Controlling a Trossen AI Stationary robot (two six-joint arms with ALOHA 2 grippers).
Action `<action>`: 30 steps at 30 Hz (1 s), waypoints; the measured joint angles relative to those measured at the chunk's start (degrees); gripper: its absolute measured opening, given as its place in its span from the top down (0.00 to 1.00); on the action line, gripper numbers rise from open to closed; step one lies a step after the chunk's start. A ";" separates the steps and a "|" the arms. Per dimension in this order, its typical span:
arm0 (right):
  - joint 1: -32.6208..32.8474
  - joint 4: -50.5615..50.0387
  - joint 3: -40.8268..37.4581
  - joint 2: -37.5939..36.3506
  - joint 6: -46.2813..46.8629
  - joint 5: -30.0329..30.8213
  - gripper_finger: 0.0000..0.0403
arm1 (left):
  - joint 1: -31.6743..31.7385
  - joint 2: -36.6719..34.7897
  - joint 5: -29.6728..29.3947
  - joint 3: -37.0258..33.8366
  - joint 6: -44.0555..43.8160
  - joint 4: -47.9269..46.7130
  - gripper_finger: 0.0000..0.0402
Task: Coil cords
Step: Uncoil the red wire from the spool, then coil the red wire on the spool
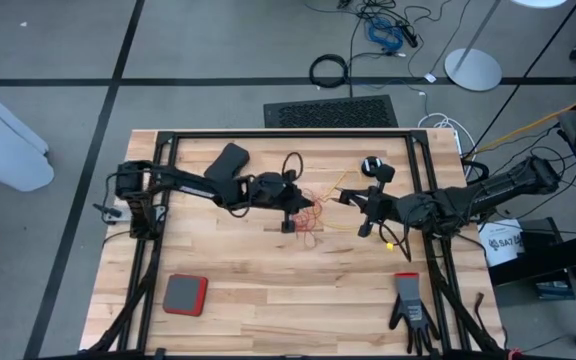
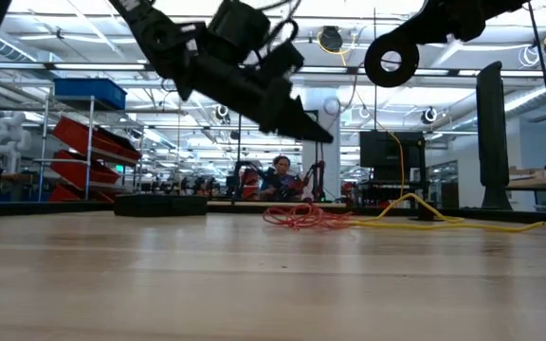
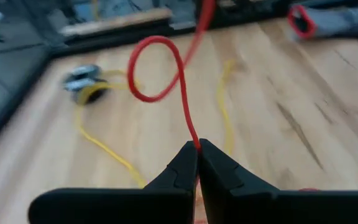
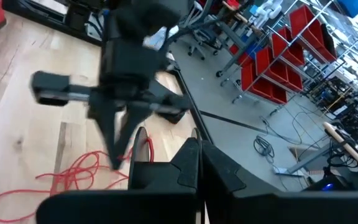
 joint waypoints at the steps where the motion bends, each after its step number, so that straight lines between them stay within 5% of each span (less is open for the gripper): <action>1: 0.00 -0.05 0.00 0.00 -0.06 0.00 1.00 | -0.17 0.69 1.17 -0.02 0.02 0.37 0.96; 5: 0.00 -0.21 0.00 0.00 -0.60 -0.01 1.00 | -0.90 1.74 6.27 0.00 0.13 2.82 0.92; 15: 0.00 -3.78 0.00 -1.55 -1.10 -4.33 1.00 | -1.84 1.31 13.90 0.03 -2.61 8.08 0.63; 20: -0.02 -9.72 -0.02 -3.88 1.43 -4.31 1.00 | -1.84 0.77 18.16 0.04 -4.38 8.10 0.61; 30: -0.02 -11.64 -0.02 -10.91 0.65 -4.41 1.00 | -1.02 -0.68 16.13 0.09 -3.32 4.99 0.61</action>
